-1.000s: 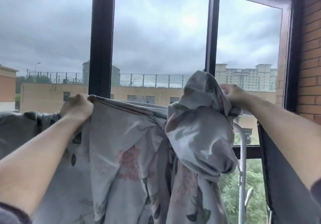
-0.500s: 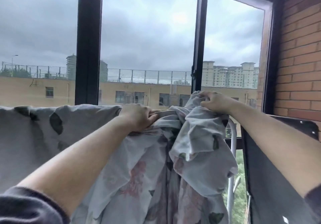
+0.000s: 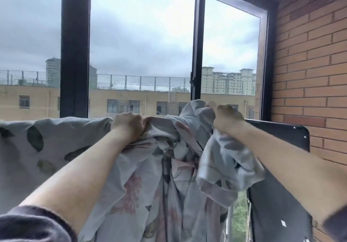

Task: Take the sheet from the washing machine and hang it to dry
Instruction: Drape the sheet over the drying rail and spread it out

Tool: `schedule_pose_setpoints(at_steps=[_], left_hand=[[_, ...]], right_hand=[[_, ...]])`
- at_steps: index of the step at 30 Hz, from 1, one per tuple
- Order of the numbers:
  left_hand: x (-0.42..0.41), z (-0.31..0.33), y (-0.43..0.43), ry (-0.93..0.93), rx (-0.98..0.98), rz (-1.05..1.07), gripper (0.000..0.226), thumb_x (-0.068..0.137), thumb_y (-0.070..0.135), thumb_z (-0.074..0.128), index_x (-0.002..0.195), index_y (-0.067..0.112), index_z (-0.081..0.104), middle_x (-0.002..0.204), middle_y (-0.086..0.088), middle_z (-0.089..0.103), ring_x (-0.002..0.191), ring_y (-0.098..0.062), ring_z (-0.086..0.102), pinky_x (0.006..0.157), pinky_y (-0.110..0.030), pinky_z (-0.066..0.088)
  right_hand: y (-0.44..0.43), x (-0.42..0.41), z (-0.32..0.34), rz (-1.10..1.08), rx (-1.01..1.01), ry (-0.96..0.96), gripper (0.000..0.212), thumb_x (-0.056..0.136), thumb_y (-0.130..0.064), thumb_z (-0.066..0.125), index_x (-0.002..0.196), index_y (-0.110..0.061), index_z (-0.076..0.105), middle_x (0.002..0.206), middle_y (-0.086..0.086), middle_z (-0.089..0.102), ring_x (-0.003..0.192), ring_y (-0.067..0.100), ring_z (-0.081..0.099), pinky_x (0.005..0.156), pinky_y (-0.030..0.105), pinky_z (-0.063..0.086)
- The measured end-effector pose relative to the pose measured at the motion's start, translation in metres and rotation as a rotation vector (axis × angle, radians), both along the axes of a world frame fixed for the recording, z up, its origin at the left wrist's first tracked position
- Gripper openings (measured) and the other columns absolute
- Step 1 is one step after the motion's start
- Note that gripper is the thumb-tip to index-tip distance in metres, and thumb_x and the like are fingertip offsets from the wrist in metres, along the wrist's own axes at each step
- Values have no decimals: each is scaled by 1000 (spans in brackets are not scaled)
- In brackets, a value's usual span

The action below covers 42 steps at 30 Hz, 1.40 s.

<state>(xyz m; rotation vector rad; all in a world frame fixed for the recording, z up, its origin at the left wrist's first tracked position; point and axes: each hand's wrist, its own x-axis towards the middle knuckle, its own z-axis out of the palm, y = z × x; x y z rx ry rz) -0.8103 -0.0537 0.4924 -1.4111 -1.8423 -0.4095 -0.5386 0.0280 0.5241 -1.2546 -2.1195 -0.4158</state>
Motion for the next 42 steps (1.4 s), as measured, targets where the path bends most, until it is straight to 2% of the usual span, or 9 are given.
schedule_pose_setpoints(at_steps=[5, 12, 16, 20, 24, 29, 32, 34, 42], left_hand=[[6, 0, 2, -11, 15, 0, 63, 97, 56, 18, 97, 17, 68, 98, -10, 69, 92, -28, 64, 74, -33, 43], [3, 9, 0, -184, -53, -15, 61, 97, 55, 26, 93, 11, 67, 94, -15, 66, 87, -31, 62, 81, -37, 50], [3, 9, -3, -200, -33, -27, 57, 98, 52, 28, 87, 12, 67, 92, -15, 66, 84, -30, 62, 79, -37, 51], [7, 10, -3, -239, -72, -8, 56, 97, 53, 29, 91, 12, 67, 95, -14, 66, 87, -30, 62, 78, -35, 49], [3, 17, -8, -318, -98, -57, 42, 98, 42, 38, 104, 14, 68, 103, -18, 66, 94, -33, 61, 84, -39, 50], [-14, 28, -12, -585, 83, -17, 23, 92, 14, 51, 89, -1, 68, 99, -24, 66, 87, -32, 61, 71, -31, 45], [-23, 28, -14, -622, 146, 64, 18, 88, 2, 48, 77, 0, 62, 94, -23, 65, 89, -35, 61, 67, -32, 42], [-29, 25, -16, -609, 163, 45, 16, 87, 2, 45, 79, -1, 59, 95, -21, 65, 85, -33, 59, 68, -33, 43], [-5, -32, -30, 21, 411, -303, 21, 81, 12, 62, 101, 9, 57, 101, -6, 57, 93, -23, 54, 84, -36, 41]], right_hand=[[34, 27, 46, -128, -40, 86, 51, 84, 1, 42, 126, -26, 52, 110, 9, 63, 93, 25, 59, 76, 33, 48], [51, 6, -12, -338, -276, -12, 70, 90, -33, 48, 148, -17, 13, 148, 19, 26, 134, 41, 29, 109, 59, 24], [3, -28, -25, 141, 311, 25, 49, 89, -37, 46, 134, -22, 34, 129, 5, 47, 118, 27, 47, 105, 52, 31], [-24, -58, -57, 142, 161, -322, 65, 84, -38, 57, 136, -27, 19, 120, 12, 46, 107, 33, 51, 93, 50, 38], [2, -53, -32, 237, 235, -5, 29, 81, 4, 44, 104, -10, 55, 92, 12, 61, 84, 31, 59, 64, 31, 39], [32, -45, 17, 95, 8, 248, 27, 82, 4, 44, 88, -18, 58, 77, 1, 57, 82, 27, 59, 64, 30, 39], [45, -49, 16, -95, 1, 118, 21, 86, -6, 46, 99, -17, 59, 95, 4, 60, 92, 27, 54, 77, 36, 42], [54, -52, 3, -101, -34, -49, 24, 87, -15, 44, 106, -20, 57, 112, 6, 57, 110, 28, 50, 98, 46, 36], [66, -45, -11, 16, -202, -71, 39, 91, -28, 38, 128, -27, 49, 131, 9, 55, 118, 28, 51, 89, 37, 41]])
